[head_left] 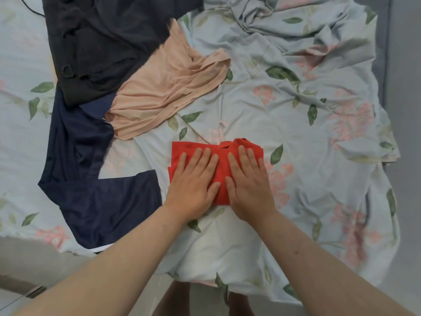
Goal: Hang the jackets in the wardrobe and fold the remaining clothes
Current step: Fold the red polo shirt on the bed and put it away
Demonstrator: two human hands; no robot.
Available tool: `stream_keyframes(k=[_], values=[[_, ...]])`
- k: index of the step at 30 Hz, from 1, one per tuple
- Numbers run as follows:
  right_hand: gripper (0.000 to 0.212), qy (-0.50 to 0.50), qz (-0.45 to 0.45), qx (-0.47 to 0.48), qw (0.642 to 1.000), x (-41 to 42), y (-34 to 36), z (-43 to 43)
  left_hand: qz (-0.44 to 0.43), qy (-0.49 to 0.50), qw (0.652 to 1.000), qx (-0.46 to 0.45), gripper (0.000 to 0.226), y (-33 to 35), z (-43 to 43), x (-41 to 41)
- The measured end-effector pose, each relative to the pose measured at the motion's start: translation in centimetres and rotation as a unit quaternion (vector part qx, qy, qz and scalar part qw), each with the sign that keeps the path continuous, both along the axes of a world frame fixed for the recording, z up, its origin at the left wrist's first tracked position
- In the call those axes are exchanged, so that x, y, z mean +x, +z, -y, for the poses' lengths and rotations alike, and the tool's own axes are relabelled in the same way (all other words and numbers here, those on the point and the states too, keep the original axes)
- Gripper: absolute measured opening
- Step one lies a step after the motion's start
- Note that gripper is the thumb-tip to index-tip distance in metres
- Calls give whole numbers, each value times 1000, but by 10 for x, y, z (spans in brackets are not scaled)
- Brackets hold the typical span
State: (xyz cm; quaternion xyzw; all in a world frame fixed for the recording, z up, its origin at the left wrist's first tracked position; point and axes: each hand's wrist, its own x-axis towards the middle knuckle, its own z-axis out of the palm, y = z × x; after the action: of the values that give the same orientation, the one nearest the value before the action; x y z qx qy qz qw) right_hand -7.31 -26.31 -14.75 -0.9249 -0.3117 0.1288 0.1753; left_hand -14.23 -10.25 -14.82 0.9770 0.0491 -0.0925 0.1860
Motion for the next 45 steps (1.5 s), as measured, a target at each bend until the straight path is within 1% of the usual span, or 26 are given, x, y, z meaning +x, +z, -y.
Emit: stream_keyframes(k=[2, 3, 7, 14, 21, 24, 27, 28, 30, 31, 33, 35, 36, 38, 39, 41, 42, 43, 44, 45], values=[[63, -2, -15, -47, 999, 8, -9, -5, -55, 32, 998, 19, 77, -15, -10, 8], [65, -3, -21, -65, 998, 12, -15, -6, -67, 37, 997, 25, 80, -22, -14, 11], [69, -10, -6, -112, 994, 18, -34, -8, -68, 43, 996, 30, 82, -44, -18, 17], [67, -28, 23, -119, 992, 19, -54, -14, -58, 52, 996, 31, 80, -60, -18, 21], [69, -32, -3, -148, 989, 21, -54, -20, -96, 50, 993, 38, 80, -63, -18, 26], [68, -39, -5, -135, 990, 20, -50, -19, -84, 54, 995, 25, 80, -61, -20, 23], [69, -54, -17, -87, 995, 21, -45, -14, -48, 72, 996, 4, 83, -57, -20, 20], [70, -63, -23, -65, 996, 21, -43, -12, -39, 99, 994, -6, 86, -56, -20, 17], [74, -116, -45, -18, 992, 20, -39, -8, -41, 202, 978, -38, 97, -51, -18, 8], [78, -166, -65, 6, 984, 18, -35, -6, -51, 264, 961, -59, 103, -47, -15, 3], [84, -290, -113, 33, 950, 14, -27, -6, -62, 364, 924, -101, 106, -37, -7, -7], [85, -405, -178, 34, 896, 15, -22, -7, -68, 430, 886, -160, 103, -31, -2, -11], [82, -442, -219, 38, 869, 17, -18, -6, -73, 454, 866, -197, 99, -27, -1, -11], [70, -476, -307, 44, 823, 24, -10, -3, -85, 484, 826, -274, 84, -17, -5, -8], [64, -489, -355, 61, 794, 29, -6, -1, -95, 496, 805, -310, 76, -13, -8, -6], [57, -508, -463, 119, 716, 36, 2, 5, -124, 517, 760, -373, 62, -6, -18, -3], [54, -507, -506, 137, 684, 37, 6, 8, -149, 528, 732, -403, 53, -4, -24, -1], [52, -498, -533, 145, 669, 38, 12, 10, -177, 535, 703, -433, 45, 0, -30, 0], [49, -484, -548, 149, 665, 37, 20, 11, -203, 535, 679, -460, 39, 6, -35, 0], [46, -476, -552, 157, 666, 36, 28, 11, -217, 527, 665, -483, 36, 15, -39, 0]])
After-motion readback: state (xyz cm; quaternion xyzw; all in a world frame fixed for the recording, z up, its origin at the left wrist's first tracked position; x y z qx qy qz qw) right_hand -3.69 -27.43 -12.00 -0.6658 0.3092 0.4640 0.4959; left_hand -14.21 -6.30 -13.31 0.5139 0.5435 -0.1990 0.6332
